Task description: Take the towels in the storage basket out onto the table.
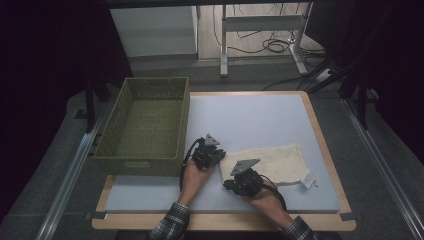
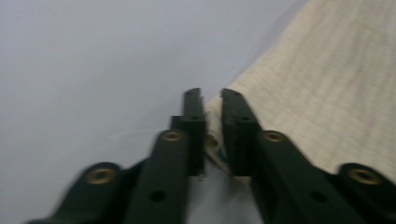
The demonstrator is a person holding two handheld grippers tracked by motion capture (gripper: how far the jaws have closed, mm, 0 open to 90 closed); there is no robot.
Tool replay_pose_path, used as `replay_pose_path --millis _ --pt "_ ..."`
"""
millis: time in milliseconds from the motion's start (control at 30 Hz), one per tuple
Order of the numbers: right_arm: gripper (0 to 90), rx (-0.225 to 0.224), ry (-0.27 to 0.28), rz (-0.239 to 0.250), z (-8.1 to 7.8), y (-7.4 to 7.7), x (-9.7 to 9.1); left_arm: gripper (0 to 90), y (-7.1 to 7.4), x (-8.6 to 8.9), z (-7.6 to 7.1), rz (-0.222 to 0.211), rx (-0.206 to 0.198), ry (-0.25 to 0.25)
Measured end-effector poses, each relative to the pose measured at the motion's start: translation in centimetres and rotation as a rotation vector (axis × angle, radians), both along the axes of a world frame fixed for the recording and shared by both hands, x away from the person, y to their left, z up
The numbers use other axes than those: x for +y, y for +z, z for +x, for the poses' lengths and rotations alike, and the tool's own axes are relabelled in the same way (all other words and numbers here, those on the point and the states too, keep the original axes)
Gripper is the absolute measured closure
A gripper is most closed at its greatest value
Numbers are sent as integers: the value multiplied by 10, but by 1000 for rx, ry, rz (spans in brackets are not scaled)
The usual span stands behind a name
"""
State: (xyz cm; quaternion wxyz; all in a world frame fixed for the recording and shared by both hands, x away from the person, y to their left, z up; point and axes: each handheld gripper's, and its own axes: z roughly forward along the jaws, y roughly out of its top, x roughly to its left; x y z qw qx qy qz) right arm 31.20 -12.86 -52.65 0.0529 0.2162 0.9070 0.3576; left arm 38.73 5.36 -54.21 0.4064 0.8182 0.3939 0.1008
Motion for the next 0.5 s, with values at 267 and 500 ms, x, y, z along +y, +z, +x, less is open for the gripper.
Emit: replay_pose_path --millis 267,500 --pt "854 -13 7 66 -1 12 -8 874 16 5 1 -64 -9 11" --pt "853 -41 -2 99 -2 32 -21 868 36 -8 3 -56 -50 -11"
